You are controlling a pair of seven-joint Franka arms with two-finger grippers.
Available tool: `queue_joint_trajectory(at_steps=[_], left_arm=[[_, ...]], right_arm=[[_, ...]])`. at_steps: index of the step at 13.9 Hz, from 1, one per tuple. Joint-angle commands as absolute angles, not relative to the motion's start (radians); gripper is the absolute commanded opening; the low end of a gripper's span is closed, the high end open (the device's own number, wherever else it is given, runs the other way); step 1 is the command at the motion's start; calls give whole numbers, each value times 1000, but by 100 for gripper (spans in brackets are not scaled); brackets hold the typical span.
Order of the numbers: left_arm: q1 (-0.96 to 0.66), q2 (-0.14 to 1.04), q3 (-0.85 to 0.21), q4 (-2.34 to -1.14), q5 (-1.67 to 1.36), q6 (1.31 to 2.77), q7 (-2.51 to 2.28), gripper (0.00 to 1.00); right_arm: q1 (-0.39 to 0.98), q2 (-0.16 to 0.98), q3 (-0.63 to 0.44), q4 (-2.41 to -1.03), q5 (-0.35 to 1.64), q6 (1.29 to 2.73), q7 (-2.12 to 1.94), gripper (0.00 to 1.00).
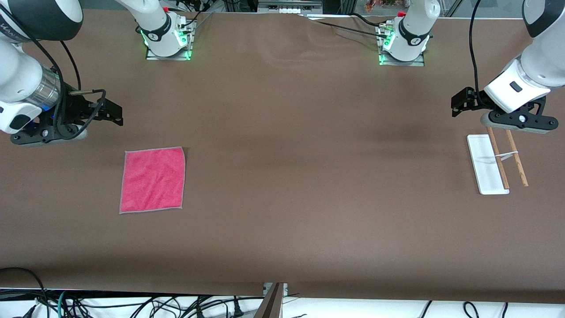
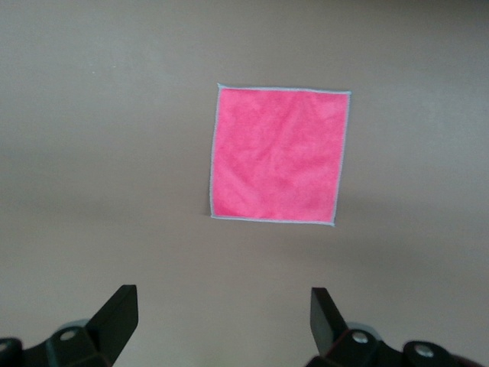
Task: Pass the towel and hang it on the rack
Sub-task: 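Move the right gripper over the pink towel's edge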
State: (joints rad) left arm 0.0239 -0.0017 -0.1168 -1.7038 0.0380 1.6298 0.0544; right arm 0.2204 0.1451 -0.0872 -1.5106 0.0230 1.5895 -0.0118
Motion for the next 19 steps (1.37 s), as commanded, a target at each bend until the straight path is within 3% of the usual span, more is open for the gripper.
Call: queue_joint_trajectory(at_steps=[1,6,10,13,19], left_arm=[[29,9,-118,-1681,54,1611,75,100],[28,9,-118,-1681,54,1611,75,100],[28,9,-118,-1681,54,1611,75,100],[28,9,-118,-1681,54,1611,75,100],[28,9,-118,-1681,54,1611,75,100]], right_arm=[[224,124,-83,-1525,-2,1594,-2,100],[264,158,-81,-1537,-40,1592,-3,100],[305,222,-71,-1653,-17,1655,95,100],[327,235,-48,-1848,-18,1932,129,100],[330,242,-40,-2139,-32,2336,98,100]])
